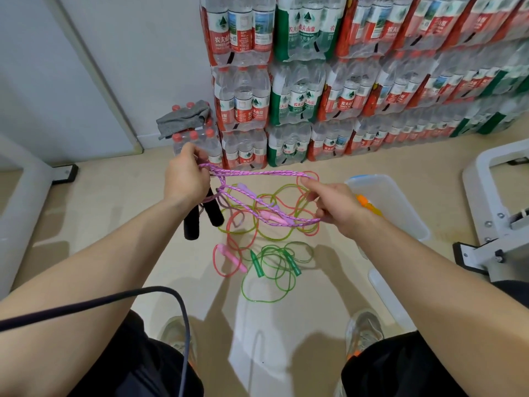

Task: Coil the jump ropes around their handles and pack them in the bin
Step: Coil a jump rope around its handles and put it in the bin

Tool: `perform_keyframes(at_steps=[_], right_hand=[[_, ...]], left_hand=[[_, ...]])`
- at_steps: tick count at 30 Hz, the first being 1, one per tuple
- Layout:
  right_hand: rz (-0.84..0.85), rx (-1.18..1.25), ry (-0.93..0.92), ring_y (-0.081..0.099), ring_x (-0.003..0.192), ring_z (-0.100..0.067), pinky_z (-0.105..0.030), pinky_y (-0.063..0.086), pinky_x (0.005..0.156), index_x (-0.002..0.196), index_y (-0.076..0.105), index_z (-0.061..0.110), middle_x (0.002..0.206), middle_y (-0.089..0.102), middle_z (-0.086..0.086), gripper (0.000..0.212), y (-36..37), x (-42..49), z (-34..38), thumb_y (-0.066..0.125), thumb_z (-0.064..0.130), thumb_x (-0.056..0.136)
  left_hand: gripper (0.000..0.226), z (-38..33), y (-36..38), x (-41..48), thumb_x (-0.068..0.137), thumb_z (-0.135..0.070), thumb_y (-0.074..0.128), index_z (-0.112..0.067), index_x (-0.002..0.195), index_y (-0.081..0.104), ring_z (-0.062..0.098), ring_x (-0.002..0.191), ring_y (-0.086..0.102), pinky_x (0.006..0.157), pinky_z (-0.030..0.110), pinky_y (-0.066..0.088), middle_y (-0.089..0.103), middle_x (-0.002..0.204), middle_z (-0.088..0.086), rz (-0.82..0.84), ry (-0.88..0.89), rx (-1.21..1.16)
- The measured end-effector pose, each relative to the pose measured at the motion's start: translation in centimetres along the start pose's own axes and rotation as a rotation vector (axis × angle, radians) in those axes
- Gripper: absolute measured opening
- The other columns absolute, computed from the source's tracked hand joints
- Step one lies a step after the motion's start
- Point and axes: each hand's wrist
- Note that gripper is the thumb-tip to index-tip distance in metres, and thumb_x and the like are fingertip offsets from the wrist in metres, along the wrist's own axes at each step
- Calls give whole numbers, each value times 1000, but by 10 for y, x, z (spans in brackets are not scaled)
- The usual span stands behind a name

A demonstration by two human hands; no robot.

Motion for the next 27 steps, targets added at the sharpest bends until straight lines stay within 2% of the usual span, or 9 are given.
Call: perform_keyframes(at_steps=[2,4,9,12,15,18,22,25,27], right_hand=[[-39,203,-5,37,42,-10,-28,43,52,94,67,9,57,41,4,25,1,4,-3,76,32,88],[-96,190,-65,38,45,-9,-24,37,45,99,69,12,68,49,3,13,-2,7,-4,75,14,88],[-253,-517,-172,57,60,-12,-27,46,56,80,68,19,67,61,5,10,-14,11,-19,69,17,89],[-150,-122,-10,61,52,-16,-32,52,63,94,70,3,60,54,-2,21,-12,16,-26,66,23,96],[-81,53,61,46,52,-14,-25,43,53,99,69,11,63,42,2,17,-16,15,-20,70,28,93],[-183,-360,-104,49,60,-17,-28,36,52,94,70,17,65,54,4,16,-26,18,-25,77,29,88],[-241,-1219,-222,61,104,-30,-35,49,73,102,65,24,97,67,-5,12,-30,13,-46,58,30,94],[-162,-1374,-214,61,104,-28,-36,53,79,105,64,24,96,66,-4,20,-29,12,-51,57,38,93],[-66,-1250,-138,62,94,-26,-36,55,79,104,65,22,91,66,-2,26,-29,14,-50,63,43,89]], left_hand=[[21,2,0,2,87,-1,56,-19,99,55,26,96,61,86,37,51,63,98,0,-2,-27,-30],[21,4,-2,3,87,-1,56,-18,99,54,27,97,61,86,36,50,63,99,1,-8,-50,-35],[25,11,-10,6,85,1,55,-18,100,54,27,96,61,86,36,49,63,98,2,-26,-78,-33],[26,13,-11,5,85,1,56,-21,98,53,27,96,61,86,36,50,63,98,1,-28,-82,-41],[26,15,-14,3,85,1,56,-21,97,53,26,94,61,82,32,47,63,98,1,-25,-101,-43],[26,18,-20,1,85,2,53,-20,98,53,26,91,59,79,31,46,63,99,3,-31,-129,-32],[24,24,-26,-1,84,1,54,-19,97,55,28,92,61,81,34,49,64,97,4,-25,-145,-15],[24,25,-28,-5,84,1,55,-18,97,56,29,91,62,81,35,50,64,94,3,-10,-151,-1],[21,21,-27,-8,85,0,58,-17,97,57,28,89,62,78,34,51,64,93,4,0,-180,-38]])
Point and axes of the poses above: each hand's wrist, its own x-axis towards the middle knuckle, its own y-axis out of the palm, z = x × y
